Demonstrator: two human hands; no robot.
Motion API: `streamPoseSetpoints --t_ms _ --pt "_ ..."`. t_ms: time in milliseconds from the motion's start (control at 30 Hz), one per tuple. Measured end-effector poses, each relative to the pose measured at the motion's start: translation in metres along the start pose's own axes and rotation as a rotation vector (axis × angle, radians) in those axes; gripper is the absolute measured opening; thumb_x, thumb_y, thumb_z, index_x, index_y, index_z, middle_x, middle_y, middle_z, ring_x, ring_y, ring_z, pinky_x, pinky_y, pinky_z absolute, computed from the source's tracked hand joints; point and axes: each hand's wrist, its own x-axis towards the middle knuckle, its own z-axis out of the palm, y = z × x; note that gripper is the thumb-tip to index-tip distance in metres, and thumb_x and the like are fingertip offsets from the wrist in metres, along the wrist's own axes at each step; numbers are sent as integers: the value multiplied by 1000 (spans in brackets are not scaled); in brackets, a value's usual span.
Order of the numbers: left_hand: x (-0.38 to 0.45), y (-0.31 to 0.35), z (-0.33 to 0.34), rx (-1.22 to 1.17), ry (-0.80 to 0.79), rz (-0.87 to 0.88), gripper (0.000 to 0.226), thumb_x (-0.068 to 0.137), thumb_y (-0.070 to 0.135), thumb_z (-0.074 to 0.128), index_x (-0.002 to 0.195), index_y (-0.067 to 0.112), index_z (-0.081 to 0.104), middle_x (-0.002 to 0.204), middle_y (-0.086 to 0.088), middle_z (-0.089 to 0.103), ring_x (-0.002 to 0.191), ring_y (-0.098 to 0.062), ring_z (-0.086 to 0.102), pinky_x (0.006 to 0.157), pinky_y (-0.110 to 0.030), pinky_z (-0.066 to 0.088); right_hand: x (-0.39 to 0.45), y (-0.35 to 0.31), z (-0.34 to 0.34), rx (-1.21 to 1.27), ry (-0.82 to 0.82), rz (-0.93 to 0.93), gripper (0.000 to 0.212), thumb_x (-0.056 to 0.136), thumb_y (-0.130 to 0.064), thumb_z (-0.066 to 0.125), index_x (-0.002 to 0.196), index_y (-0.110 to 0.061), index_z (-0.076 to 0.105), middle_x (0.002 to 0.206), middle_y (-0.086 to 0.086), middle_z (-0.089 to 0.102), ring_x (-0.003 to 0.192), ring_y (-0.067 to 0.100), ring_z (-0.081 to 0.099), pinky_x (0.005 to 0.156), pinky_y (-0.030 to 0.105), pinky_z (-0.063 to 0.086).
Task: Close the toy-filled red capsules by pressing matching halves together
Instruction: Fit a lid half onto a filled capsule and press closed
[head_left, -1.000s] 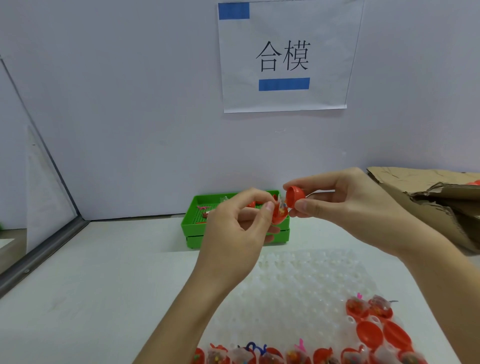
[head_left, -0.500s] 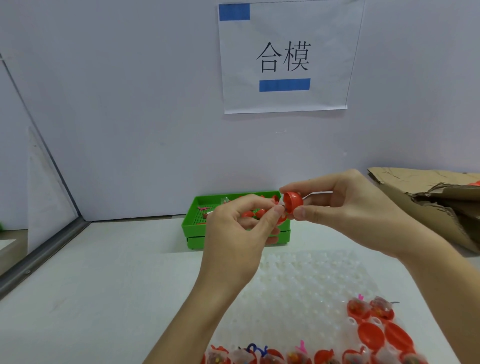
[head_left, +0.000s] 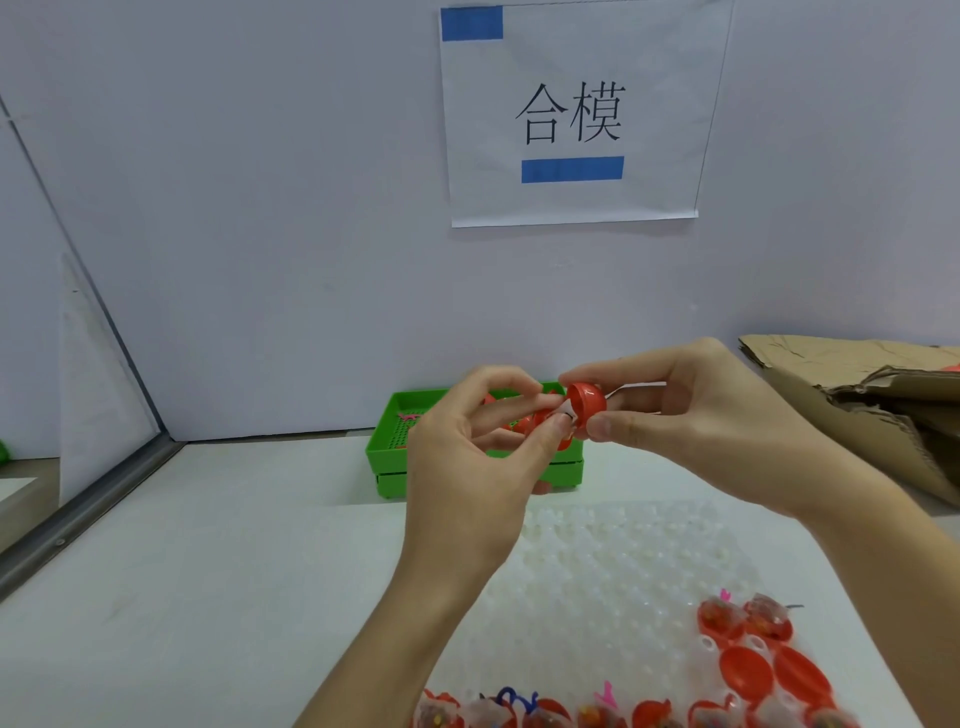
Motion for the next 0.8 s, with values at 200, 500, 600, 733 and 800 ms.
streamPoseSetpoints --t_ms 200,500,600,733,800 --pt "2 -2 1 15 -11 27 9 83 18 77 91 21 78 79 7 75 67 -17 71 59 -15 54 0 0 1 10 22 -34 34 82 -4 77 112 -21 73 95 0 77 90 16 75 86 25 59" --pt "2 -3 0 43 -8 -3 11 84 25 76 94 27 71 84 5 76 73 -17 71 69 -38 61 0 -3 2 -14 39 -69 28 78 3 79 98 -17 74 92 3 76 86 19 75 84 38 61" --pt "3 -2 -1 46 -31 -10 4 85 23 76 89 23 75 80 2 75 73 -20 70 70 -40 60 0 -3 1 -18 36 -86 28 77 2 80 98 -17 74 92 3 76 85 20 75 84 40 61" --pt "4 1 -1 1 -43 -13 17 78 35 76 89 22 76 78 3 75 72 -13 71 65 -19 55 0 -3 1 -2 54 -107 28 76 -1 81 98 -17 75 92 3 76 84 20 75 84 38 61" --pt "4 3 -3 -10 -58 -17 23 74 39 74 91 23 77 80 5 76 75 -11 72 66 -15 54 0 -3 1 -1 63 -118 27 76 -2 81 98 -17 75 91 3 76 83 20 75 83 38 62"
